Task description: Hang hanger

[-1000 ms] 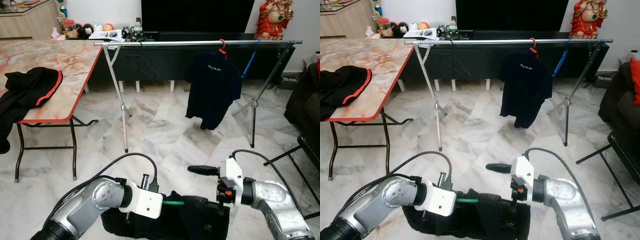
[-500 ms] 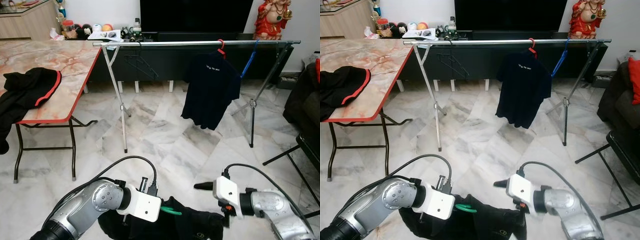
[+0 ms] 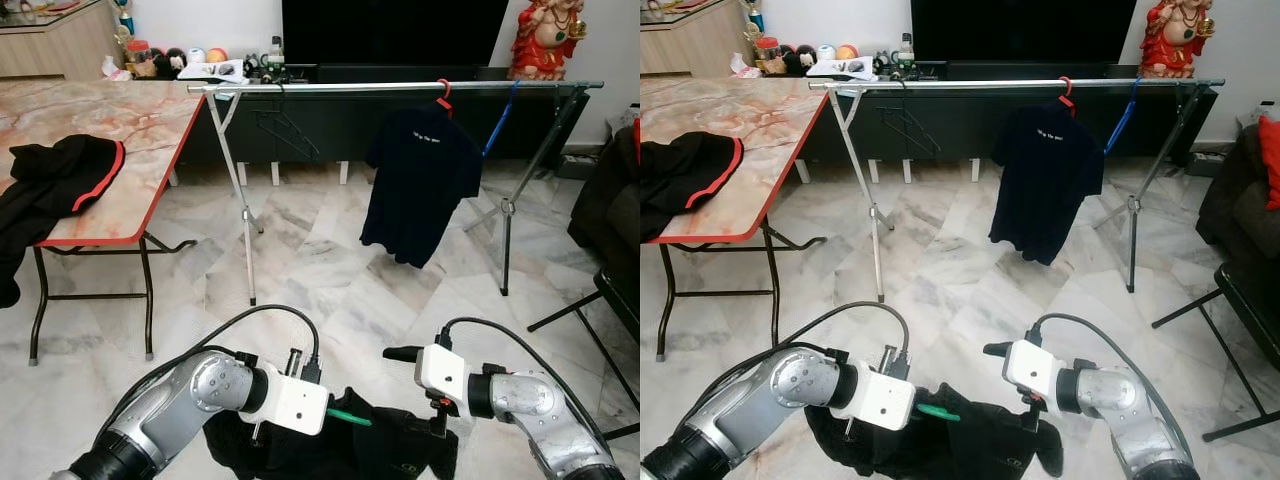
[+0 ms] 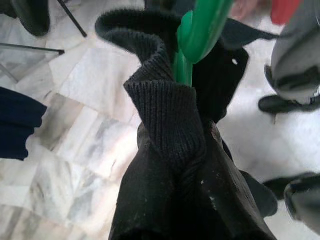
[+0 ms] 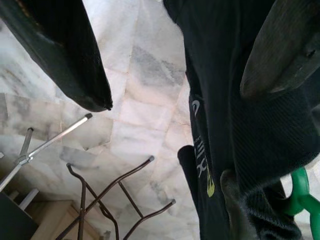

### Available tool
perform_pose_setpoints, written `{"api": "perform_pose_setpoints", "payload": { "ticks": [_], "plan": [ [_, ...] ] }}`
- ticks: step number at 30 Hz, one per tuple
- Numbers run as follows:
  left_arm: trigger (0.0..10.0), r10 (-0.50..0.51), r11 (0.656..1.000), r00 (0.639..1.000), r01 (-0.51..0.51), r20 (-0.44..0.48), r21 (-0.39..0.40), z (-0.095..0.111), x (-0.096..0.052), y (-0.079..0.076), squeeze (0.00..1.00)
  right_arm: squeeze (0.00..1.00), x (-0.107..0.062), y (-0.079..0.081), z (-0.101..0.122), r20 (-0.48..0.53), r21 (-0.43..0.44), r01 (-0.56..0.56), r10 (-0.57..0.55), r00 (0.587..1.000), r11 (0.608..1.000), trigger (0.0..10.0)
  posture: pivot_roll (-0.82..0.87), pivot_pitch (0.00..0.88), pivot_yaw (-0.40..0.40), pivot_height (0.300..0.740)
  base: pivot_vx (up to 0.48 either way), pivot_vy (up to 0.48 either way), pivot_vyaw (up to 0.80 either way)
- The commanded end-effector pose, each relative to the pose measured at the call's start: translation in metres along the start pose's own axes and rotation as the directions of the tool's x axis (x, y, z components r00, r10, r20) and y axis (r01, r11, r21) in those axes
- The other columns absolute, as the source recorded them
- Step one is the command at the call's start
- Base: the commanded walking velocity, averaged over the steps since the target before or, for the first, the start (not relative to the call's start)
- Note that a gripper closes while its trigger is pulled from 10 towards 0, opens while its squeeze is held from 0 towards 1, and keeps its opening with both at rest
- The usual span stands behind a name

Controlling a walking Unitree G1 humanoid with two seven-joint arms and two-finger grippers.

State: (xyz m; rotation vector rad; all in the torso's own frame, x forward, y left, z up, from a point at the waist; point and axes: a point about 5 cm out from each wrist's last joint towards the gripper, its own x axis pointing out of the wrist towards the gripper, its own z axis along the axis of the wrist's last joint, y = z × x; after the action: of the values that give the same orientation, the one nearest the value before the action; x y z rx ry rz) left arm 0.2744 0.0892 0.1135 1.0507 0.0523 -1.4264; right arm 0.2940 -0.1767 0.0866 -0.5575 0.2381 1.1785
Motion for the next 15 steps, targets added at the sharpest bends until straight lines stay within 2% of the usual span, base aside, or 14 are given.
{"api": "perform_pose_setpoints", "payload": {
  "ticks": [1,6,10,15],
  "plan": [
    [10.0,0.042,0.999,0.998,-0.042,0.036,0.01,0.008,-0.004,0.014,0.0,0.0,0.001,0.004,-0.002,-0.005,-0.005,-0.023,0.023,1.0,1.0,10.0,0.08,0.057,0.007,0.74,0.0,0.0,0.0],
    [10.0,0.073,0.997,0.997,-0.072,0.024,-0.023,0.006,-0.005,0.028,0.0,0.0,-0.002,0.002,0.0,0.01,-0.004,-0.029,0.029,1.0,1.0,10.0,0.08,0.065,0.007,0.74,0.0,0.0,0.0],
    [10.0,0.086,0.995,0.996,-0.085,0.021,-0.045,0.005,-0.006,0.031,0.0,0.0,-0.003,0.003,0.002,0.03,-0.005,-0.05,0.05,0.998,0.999,10.0,0.08,0.067,0.007,0.74,0.0,0.0,0.0],
    [10.0,0.094,0.993,0.996,-0.094,-0.002,-0.065,-0.001,-0.004,0.03,0.0,0.0,-0.007,-0.003,0.009,0.075,0.002,-0.003,0.003,0.997,1.0,10.0,0.08,0.067,0.007,0.74,0.0,0.0,0.0]
  ]
}}
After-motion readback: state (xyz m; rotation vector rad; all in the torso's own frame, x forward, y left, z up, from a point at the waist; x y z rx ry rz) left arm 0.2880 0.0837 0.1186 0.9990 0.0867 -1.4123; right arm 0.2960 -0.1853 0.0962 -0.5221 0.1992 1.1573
